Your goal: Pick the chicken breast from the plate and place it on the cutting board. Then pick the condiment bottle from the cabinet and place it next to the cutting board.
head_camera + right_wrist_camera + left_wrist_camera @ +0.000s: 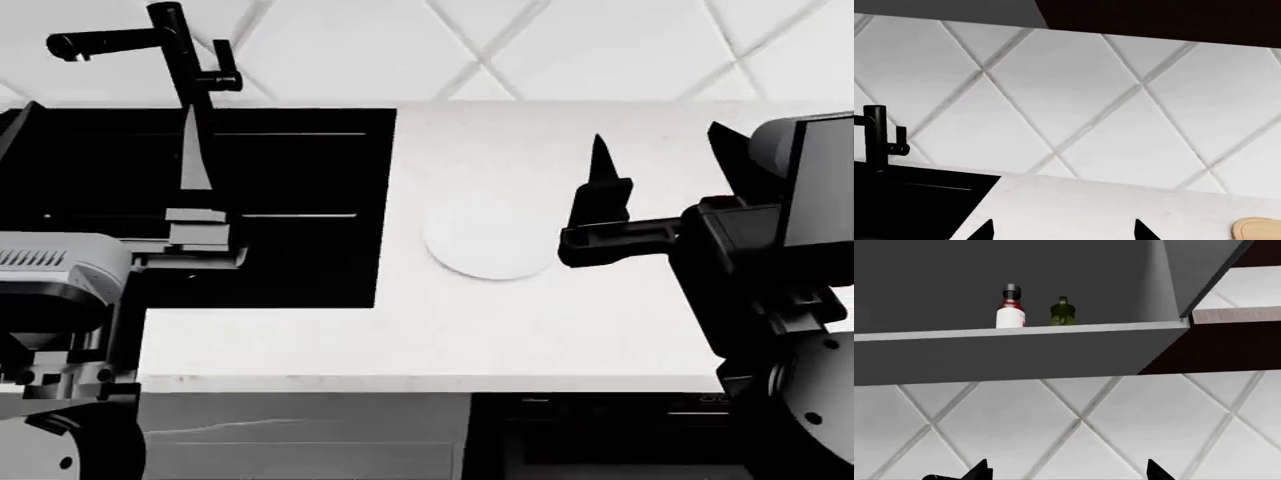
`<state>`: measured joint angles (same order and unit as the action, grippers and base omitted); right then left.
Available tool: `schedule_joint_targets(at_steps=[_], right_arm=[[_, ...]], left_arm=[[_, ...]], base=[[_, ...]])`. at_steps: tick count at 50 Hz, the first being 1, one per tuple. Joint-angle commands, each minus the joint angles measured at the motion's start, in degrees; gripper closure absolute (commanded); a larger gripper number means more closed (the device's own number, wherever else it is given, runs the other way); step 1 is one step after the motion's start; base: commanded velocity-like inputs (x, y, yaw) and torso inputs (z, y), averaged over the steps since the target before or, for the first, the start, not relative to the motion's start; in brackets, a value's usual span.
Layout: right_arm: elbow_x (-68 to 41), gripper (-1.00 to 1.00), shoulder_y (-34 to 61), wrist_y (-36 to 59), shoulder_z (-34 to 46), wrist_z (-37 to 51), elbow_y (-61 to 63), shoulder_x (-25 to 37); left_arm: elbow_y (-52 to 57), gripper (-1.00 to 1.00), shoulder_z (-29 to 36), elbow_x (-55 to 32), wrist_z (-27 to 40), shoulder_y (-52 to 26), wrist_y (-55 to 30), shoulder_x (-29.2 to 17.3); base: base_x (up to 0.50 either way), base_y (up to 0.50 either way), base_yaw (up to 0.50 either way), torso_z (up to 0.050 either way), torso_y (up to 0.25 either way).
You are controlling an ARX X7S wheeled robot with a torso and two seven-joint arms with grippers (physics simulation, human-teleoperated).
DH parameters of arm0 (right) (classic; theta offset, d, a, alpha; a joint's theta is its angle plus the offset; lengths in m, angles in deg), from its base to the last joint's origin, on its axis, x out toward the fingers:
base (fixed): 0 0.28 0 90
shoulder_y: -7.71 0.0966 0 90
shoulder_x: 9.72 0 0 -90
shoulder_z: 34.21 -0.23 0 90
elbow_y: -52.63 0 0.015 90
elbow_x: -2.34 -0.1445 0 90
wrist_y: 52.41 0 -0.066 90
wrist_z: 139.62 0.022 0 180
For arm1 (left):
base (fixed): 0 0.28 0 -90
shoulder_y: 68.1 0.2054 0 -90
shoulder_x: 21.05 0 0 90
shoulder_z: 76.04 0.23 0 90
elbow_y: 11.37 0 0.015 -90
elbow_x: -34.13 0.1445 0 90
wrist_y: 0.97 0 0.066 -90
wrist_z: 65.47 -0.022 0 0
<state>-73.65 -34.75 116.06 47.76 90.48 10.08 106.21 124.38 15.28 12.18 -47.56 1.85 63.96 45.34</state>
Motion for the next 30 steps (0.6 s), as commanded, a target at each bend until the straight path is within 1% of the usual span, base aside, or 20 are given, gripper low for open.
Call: schedule_joint_targets(at_steps=[1, 30], right_arm=[[1.04, -1.00, -1.21, -1.75, 0.54, -0.88, 0.73, 0.58], [1.41, -1.00, -2.70, -4.70, 1.32, -1.84, 0.75, 1.43]], left_arm=[[-0.03, -1.00, 0.02, -0.24, 0.18, -0.03, 0.02, -0.20], [0.24, -1.00, -0.08, -0.80, 0.75, -0.13, 0.11, -0.72]], base=[[-0.01, 0.50, 0.00, 0.000, 0.000], [0.00, 0.50, 0.00, 0.000, 0.000]])
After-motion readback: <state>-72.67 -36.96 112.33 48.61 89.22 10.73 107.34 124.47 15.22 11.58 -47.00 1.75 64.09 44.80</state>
